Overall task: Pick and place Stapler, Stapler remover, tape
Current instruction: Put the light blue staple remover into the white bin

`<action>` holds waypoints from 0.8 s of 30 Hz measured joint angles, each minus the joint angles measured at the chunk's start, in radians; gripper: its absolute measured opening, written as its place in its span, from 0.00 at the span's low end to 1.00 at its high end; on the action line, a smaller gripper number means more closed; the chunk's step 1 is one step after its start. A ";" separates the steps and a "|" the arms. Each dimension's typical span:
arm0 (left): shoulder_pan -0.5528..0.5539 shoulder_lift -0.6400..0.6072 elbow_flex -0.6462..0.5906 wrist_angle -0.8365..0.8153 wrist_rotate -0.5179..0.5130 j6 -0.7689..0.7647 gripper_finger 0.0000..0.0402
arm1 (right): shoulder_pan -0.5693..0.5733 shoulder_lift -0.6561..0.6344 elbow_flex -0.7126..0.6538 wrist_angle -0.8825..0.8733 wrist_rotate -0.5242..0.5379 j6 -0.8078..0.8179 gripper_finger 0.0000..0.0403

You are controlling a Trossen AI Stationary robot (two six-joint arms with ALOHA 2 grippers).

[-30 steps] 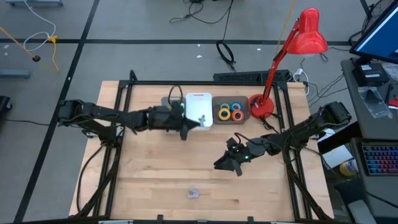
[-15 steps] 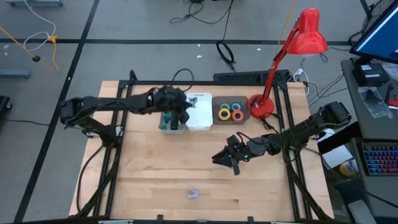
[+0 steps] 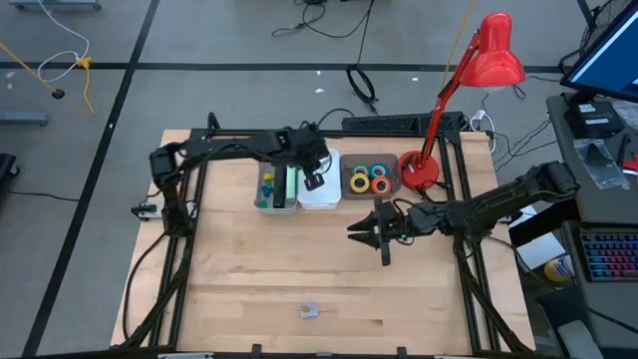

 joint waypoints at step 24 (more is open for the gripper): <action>0.032 0.093 0.036 -0.054 0.088 -0.046 0.00 | -0.263 -0.630 -0.523 -0.031 -0.238 0.088 0.24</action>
